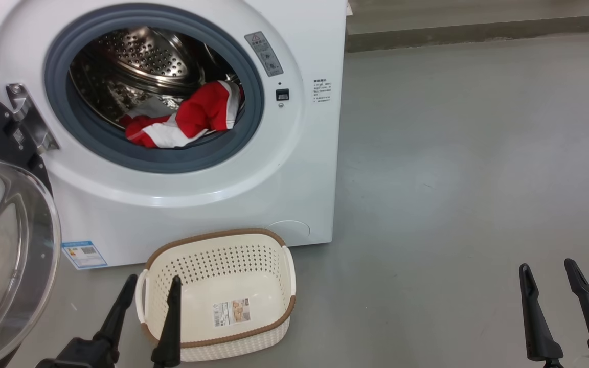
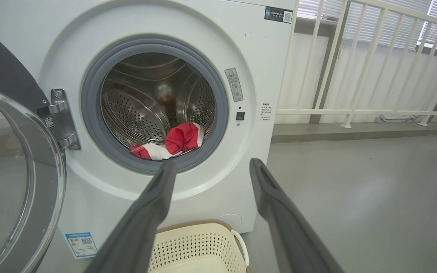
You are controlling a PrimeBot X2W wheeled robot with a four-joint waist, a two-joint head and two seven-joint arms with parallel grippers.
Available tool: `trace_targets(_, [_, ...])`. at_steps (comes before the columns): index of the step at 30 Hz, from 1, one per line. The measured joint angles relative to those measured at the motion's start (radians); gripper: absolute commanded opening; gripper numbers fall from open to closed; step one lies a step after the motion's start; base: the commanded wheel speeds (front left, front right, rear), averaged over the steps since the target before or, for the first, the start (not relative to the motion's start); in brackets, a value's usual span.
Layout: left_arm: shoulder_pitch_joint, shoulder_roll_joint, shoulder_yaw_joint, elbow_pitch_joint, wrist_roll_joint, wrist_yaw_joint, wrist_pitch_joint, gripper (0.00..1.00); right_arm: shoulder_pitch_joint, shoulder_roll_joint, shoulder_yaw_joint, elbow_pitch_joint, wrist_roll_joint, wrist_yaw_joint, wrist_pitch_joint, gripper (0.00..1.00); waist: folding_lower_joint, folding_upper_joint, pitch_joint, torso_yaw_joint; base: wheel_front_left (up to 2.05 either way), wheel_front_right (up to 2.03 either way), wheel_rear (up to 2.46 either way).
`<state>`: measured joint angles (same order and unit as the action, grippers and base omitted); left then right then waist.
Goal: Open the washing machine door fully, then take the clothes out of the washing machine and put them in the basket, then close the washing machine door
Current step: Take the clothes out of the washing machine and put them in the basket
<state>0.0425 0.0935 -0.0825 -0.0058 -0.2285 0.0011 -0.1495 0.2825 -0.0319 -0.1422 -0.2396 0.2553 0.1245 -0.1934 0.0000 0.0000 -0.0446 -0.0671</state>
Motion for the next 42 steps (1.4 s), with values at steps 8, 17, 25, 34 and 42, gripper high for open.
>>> trace_targets(8, [0.0, 0.01, -0.001, -0.001, 0.0, 0.018, 0.004, 1.0, 0.0, 0.0, 0.002, 0.001, 0.0, 0.0, 0.0, 1.0, 0.0, 0.0, 0.002, -0.004, 0.26, -0.26, 0.0])
trace_targets(17, [0.0, 0.014, -0.009, -0.002, 0.0, 0.018, 0.009, 1.0, 0.0, 0.0, 0.002, 0.001, 0.003, 0.0, 0.0, 1.0, 0.0001, 0.0, 0.004, -0.001, 1.36, -1.36, 0.0])
trace_targets(25, [0.0, 0.017, -0.016, -0.015, -0.02, 0.016, 0.003, 1.0, 0.0, 0.0, 0.007, 0.002, 0.008, 0.0, 0.0, 1.0, 0.0001, 0.0, 0.011, 0.004, 1.15, -1.15, 0.0])
trace_targets(34, [-0.001, 0.021, -0.034, -0.016, -0.017, 0.016, -0.009, 1.0, -0.001, 0.0, 0.013, 0.004, 0.008, 0.0, 0.0, 1.0, 0.0001, 0.0, 0.009, 0.004, 0.22, -0.22, 0.0])
trace_targets(42, [-0.001, 0.02, -0.039, -0.018, -0.018, 0.026, -0.01, 1.0, -0.001, 0.0, 0.025, 0.007, 0.008, 0.0, 0.0, 1.0, 0.0, 0.0, 0.009, 0.002, 0.0, 0.0, 0.0])
